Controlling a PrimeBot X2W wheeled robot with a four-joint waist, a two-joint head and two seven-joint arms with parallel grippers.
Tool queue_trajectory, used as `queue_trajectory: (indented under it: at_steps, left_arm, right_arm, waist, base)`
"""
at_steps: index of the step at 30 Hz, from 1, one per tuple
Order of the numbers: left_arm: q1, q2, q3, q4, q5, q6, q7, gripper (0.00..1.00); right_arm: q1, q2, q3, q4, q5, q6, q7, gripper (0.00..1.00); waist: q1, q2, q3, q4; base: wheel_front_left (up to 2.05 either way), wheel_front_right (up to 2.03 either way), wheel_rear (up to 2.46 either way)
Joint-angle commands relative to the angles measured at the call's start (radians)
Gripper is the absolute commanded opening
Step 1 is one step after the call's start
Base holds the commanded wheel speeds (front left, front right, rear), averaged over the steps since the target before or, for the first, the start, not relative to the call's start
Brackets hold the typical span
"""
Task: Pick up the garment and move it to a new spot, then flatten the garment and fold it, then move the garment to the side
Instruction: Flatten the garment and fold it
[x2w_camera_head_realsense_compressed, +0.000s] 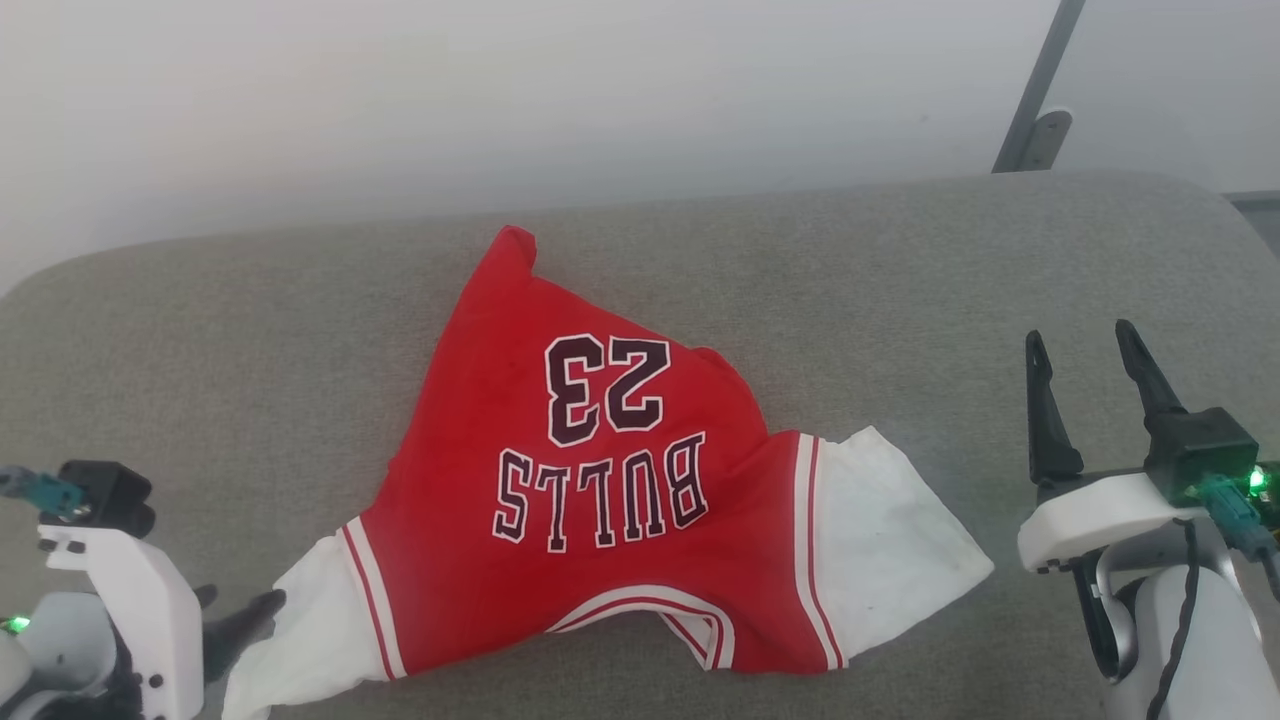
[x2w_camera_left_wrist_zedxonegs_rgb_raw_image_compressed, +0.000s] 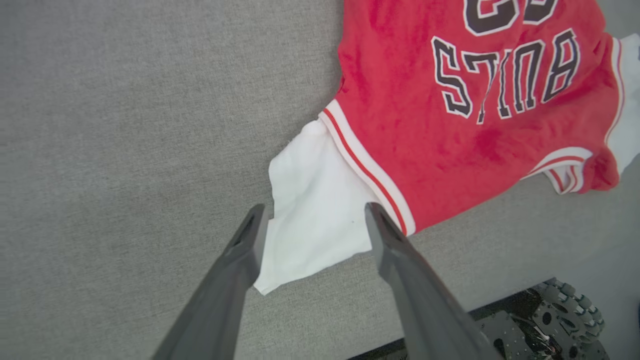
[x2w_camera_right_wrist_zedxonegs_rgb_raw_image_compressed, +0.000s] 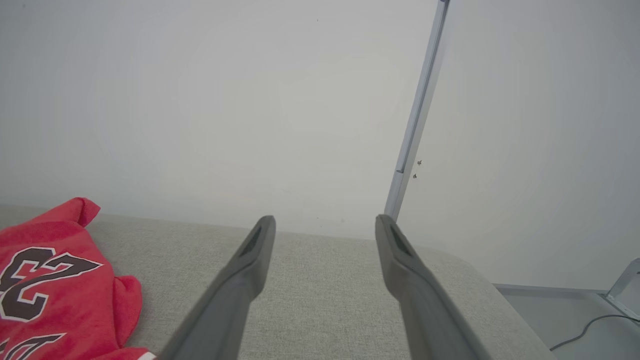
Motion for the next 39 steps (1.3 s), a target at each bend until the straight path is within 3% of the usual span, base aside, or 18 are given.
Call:
queue_trajectory:
  at_steps: [1,7,15,26,39]
  left_arm:
    - [-0.012,0.009,0.003,-0.009,-0.01,0.008,0.006,1.0]
    - [-0.017,0.017,0.016,-0.011,-0.032,0.038,0.026,1.0]
    - [-0.061,-0.076,0.005,0.105,-0.08,0.019,0.122,1.0]
    - [-0.146,-0.143,-0.055,0.271,-0.078,0.069,0.345,1.0]
    - [-0.062,-0.126,-0.054,0.299,-0.12,0.053,0.323,1.0]
  right_arm:
    - [0.007,0.001,0.001,-0.005,-0.006,-0.002,-0.001,1.0]
    - [0.014,0.002,-0.003,-0.01,-0.006,-0.002,0.001,1.0]
    - [-0.015,0.001,-0.008,-0.024,-0.005,-0.002,0.006,1.0]
    - [-0.037,0.001,-0.004,-0.031,-0.009,-0.002,0.005,1.0]
    - [-0.025,0.002,-0.029,-0.048,-0.011,-0.002,0.007,1.0]
  waist:
    - [0.0,0.0,-0.001,-0.003]
    - [0.0,0.0,0.0,-0.009]
    - [0.0,0.0,0.023,-0.016]
    - [0.0,0.0,0.058,-0.044]
    - [0.0,0.0,0.088,-0.045]
  base:
    - [0.0,0.0,0.0]
    - [0.0,0.0,0.0]
    - [0.0,0.0,0.0]
    - [0.0,0.0,0.0]
    - [0.0,0.0,0.0]
